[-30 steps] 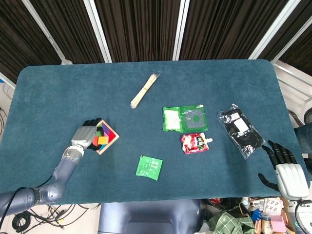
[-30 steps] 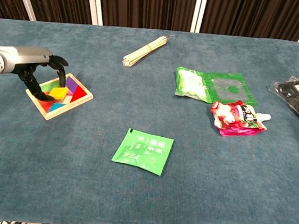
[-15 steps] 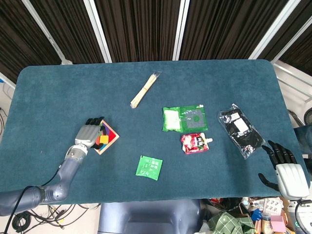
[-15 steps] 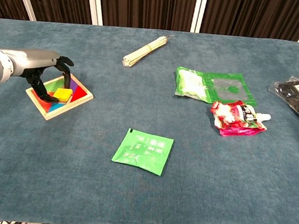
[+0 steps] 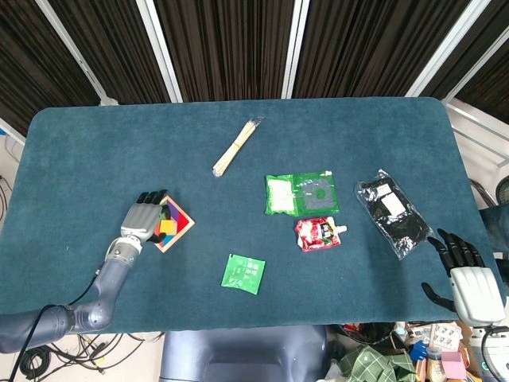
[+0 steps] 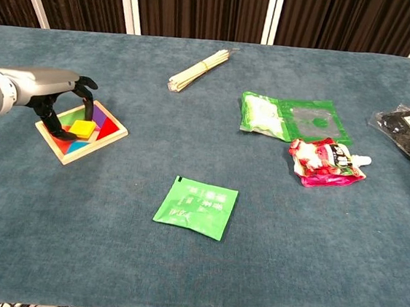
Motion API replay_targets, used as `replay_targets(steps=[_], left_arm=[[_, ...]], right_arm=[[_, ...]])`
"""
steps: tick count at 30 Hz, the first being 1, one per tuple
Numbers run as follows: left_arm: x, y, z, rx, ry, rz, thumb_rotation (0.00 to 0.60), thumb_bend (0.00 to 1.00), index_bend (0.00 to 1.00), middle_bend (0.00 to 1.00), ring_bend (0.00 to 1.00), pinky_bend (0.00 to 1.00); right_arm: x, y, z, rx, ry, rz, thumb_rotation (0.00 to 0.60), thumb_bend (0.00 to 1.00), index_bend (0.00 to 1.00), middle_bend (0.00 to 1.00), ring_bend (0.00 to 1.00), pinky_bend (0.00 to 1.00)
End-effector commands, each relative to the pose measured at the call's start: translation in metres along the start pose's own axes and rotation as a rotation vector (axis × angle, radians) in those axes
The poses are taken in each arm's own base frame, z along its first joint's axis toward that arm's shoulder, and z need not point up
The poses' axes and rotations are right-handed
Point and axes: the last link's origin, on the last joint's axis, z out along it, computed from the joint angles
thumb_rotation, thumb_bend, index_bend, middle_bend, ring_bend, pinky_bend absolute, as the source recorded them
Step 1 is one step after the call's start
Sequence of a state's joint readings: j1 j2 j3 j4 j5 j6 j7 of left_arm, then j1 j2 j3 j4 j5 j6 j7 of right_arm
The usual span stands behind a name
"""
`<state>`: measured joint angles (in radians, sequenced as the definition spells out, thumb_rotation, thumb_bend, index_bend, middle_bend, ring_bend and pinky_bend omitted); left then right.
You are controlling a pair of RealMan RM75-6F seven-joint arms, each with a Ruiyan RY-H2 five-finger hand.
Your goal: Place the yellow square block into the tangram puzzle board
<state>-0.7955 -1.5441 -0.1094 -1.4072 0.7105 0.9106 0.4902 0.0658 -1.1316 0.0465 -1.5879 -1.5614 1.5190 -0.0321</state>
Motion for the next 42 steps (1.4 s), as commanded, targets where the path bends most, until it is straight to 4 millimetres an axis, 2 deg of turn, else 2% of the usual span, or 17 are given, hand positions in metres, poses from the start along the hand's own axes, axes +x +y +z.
replay_targets(steps=[1,42], left_arm=[[0.0005,0.0008,-0.0003,0.011,0.007,0.000,0.600,0.34,0.44,0.00,0.00,0.00],[-0.0039,0.0091,-0.0055,0.020,-0.003,-0.002,0.600,0.31,0.41,0.00,0.00,0.00]], right_arm=[[0.0000,-0.0001,-0.0001,0.000,0.000,0.000,0.600,0.16,0.15,0.04,0.07,0.13],[0.0003,0.0003,0.0005,-0.003,0.000,0.002,0.600,0.16,0.15,0.04,0.07,0.13]])
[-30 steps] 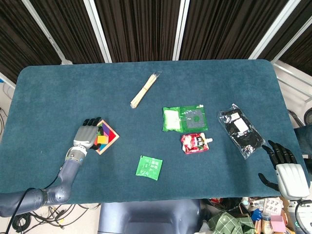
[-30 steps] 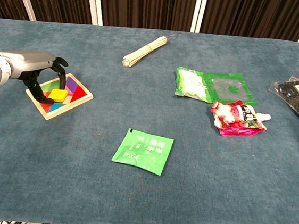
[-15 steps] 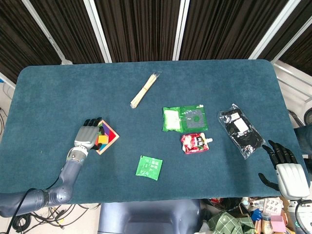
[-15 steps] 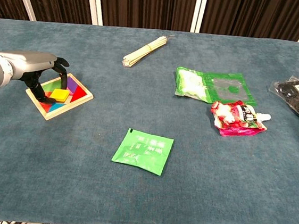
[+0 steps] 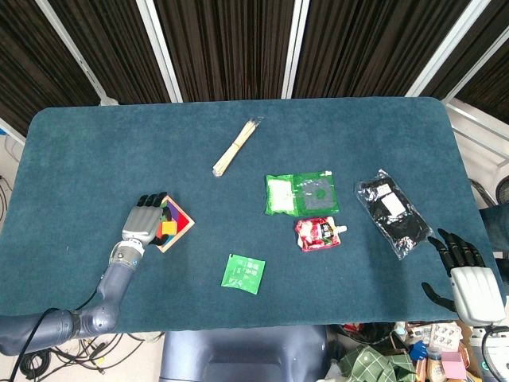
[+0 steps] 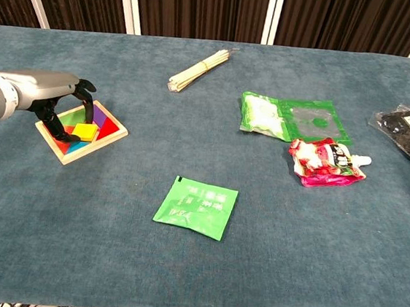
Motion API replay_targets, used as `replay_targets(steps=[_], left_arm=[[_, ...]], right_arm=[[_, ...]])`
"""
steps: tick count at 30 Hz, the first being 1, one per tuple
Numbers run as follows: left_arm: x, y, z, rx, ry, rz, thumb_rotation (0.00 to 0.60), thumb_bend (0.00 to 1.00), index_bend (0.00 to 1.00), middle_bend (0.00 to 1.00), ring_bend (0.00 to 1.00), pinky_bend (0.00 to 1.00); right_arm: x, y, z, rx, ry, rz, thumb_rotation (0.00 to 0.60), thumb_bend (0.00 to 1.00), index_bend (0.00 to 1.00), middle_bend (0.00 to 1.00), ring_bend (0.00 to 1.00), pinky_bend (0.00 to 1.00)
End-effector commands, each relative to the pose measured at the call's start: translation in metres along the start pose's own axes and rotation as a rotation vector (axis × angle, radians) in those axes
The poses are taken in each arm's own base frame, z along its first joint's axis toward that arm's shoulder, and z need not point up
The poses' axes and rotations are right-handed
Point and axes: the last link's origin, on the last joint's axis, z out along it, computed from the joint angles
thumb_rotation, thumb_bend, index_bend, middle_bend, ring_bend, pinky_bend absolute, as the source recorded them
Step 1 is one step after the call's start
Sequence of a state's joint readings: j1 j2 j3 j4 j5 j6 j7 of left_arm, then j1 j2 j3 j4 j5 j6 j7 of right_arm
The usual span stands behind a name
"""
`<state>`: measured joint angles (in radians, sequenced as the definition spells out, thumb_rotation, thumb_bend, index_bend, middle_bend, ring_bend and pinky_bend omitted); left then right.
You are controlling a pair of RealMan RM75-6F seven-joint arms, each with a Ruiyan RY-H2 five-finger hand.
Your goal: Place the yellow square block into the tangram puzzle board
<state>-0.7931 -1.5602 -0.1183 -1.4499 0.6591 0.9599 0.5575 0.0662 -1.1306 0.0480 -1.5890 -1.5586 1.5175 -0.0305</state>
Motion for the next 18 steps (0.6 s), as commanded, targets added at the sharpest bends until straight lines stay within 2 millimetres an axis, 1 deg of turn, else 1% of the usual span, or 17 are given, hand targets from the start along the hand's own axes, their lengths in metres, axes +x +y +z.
replay_targets(steps=[1,14,18], left_arm=[[-0.0004,0.0007,-0.0005,-0.003,-0.002,-0.001,0.600,0.31,0.41,0.00,0.00,0.00],[0.0005,0.0035,-0.0067,-0.011,-0.003,0.009,0.600,0.31,0.41,0.00,0.00,0.00],[0.0034,0.0039,-0.0082,-0.012,0.009,0.007,0.600,0.31,0.38,0.00,0.00,0.00]], right_arm=[[0.0001,0.0001,0.0000,-0.001,0.000,0.001,0.600,0.16,0.15,0.04,0.07,0.13],[0.0004,0.0003,0.0004,-0.002,0.003,0.001,0.600,0.16,0.15,0.04,0.07,0.13],[0.0005,0.0005,0.0004,-0.003,0.003,0.001,0.600,0.16,0.15,0.04,0.07,0.13]])
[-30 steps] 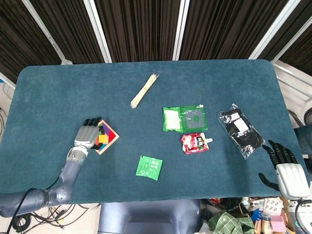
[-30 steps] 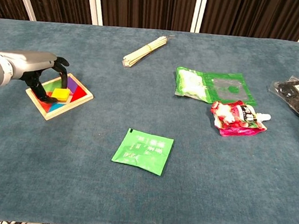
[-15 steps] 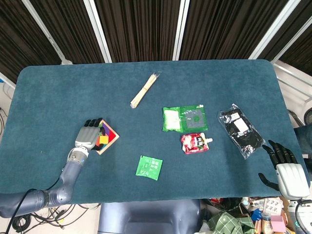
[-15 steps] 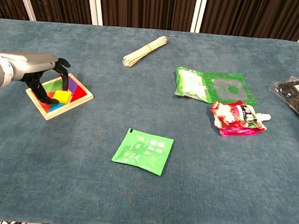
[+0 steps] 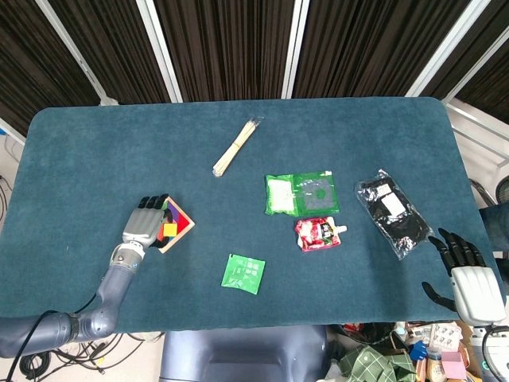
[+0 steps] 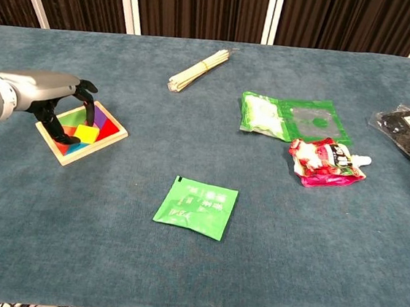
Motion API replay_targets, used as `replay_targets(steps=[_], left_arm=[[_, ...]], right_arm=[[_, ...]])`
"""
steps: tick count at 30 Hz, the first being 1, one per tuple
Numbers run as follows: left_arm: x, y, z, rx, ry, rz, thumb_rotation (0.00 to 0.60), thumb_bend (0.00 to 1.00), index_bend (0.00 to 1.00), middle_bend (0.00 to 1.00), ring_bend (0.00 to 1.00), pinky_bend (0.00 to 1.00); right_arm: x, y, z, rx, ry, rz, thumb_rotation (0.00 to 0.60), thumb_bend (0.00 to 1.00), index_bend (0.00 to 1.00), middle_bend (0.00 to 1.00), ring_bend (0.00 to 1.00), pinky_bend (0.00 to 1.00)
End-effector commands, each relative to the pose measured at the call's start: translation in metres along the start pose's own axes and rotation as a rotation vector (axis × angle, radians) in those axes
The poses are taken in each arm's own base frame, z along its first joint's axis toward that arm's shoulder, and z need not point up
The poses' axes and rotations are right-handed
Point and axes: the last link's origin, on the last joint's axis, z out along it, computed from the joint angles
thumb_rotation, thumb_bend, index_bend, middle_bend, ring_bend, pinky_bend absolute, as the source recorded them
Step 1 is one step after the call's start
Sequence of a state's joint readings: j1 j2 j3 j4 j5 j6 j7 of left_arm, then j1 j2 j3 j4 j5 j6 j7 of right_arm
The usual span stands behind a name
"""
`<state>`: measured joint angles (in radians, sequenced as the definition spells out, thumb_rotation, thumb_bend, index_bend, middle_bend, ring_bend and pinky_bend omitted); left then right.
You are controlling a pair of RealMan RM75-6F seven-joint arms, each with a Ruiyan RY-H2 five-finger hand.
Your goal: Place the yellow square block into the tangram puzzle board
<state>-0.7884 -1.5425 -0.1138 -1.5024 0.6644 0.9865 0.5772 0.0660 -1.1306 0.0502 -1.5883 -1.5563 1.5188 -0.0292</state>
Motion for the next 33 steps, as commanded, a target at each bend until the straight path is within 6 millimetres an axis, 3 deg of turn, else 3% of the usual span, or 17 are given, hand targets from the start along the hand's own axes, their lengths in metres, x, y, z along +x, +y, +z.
replay_targets(steps=[1,9,15,19,21,25,28,33], left_arm=[[0.002,0.000,0.000,0.001,0.011,0.003,0.600,0.31,0.36,0.00,0.00,0.00],[0.003,0.000,-0.003,-0.006,0.010,-0.010,0.600,0.31,0.34,0.00,0.00,0.00],[0.022,-0.012,-0.018,-0.021,0.086,-0.022,0.600,0.31,0.33,0.00,0.00,0.00],[0.036,-0.022,-0.034,-0.058,0.154,-0.019,0.600,0.31,0.23,0.00,0.00,0.00],[0.042,-0.027,-0.045,-0.076,0.164,-0.032,0.600,0.31,0.16,0.00,0.00,0.00],[0.058,-0.040,-0.075,-0.106,0.227,-0.014,0.600,0.31,0.10,0.00,0.00,0.00],[0.068,-0.059,-0.115,-0.101,0.293,0.025,0.600,0.31,0.08,0.00,0.00,0.00],[0.070,-0.088,-0.161,-0.028,0.344,0.009,0.600,0.31,0.05,0.00,0.00,0.00]], right_arm=[[0.000,0.000,0.000,0.000,0.000,0.000,0.600,0.16,0.15,0.04,0.07,0.13],[0.000,0.000,0.000,-0.003,0.000,-0.001,0.600,0.16,0.15,0.04,0.07,0.13],[0.000,0.001,0.000,-0.004,0.002,-0.002,0.600,0.16,0.15,0.04,0.07,0.13],[0.001,0.001,0.001,-0.007,0.002,0.000,0.600,0.16,0.15,0.04,0.07,0.13],[0.001,0.001,0.001,-0.006,0.003,-0.001,0.600,0.16,0.15,0.04,0.07,0.13],[0.000,0.000,0.000,-0.003,0.002,-0.003,0.600,0.16,0.15,0.04,0.07,0.13],[0.001,-0.001,0.000,-0.001,0.005,-0.006,0.600,0.16,0.15,0.04,0.07,0.13],[0.001,-0.001,0.000,0.004,0.009,-0.007,0.600,0.16,0.15,0.04,0.07,0.13]])
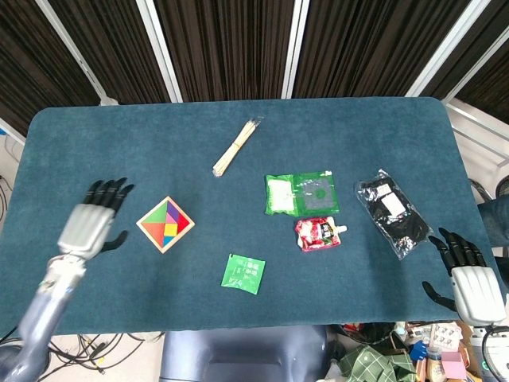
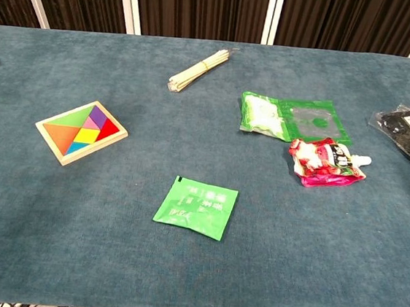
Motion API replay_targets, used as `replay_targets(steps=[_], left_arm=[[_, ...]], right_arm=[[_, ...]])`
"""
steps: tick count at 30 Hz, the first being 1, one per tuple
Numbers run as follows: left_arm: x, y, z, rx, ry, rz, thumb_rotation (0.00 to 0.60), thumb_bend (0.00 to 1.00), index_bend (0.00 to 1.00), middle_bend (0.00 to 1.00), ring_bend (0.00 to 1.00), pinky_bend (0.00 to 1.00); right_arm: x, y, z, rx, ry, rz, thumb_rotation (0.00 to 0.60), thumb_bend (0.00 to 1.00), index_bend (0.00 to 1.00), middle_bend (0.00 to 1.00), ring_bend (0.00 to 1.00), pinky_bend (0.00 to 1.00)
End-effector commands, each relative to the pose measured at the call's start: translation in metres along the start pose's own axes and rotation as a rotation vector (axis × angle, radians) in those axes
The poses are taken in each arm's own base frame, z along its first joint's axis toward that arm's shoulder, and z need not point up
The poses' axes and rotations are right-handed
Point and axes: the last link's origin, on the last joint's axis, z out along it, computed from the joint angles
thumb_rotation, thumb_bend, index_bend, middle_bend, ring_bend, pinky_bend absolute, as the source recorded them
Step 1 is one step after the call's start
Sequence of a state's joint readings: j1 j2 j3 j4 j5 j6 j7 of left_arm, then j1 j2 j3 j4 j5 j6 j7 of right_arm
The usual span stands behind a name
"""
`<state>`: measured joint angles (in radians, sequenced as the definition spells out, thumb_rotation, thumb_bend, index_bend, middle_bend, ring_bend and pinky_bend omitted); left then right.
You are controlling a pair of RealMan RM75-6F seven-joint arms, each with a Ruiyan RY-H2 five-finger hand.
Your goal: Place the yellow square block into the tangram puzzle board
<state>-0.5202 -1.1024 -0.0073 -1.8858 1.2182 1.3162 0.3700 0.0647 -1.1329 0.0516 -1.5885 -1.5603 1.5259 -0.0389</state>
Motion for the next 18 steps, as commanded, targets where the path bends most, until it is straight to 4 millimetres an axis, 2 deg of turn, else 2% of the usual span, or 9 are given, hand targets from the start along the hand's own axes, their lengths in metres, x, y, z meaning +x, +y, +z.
replay_targets(steps=[1,8,18], left_arm=[[0.010,-0.019,-0.048,0.071,0.026,-0.035,0.600,0.31,0.05,0.00,0.00,0.00],[0.012,-0.039,-0.085,0.109,0.066,-0.088,0.600,0.31,0.04,0.00,0.00,0.00],[0.014,-0.061,-0.105,0.160,0.083,-0.123,0.600,0.31,0.04,0.00,0.00,0.00]], right_arm=[[0.000,0.000,0.000,0.003,0.003,0.001,0.600,0.16,0.15,0.04,0.07,0.13],[0.001,-0.001,0.000,0.005,0.010,0.005,0.600,0.16,0.15,0.04,0.07,0.13],[-0.001,-0.003,0.003,0.006,0.008,0.013,0.600,0.16,0.15,0.04,0.07,0.13]])
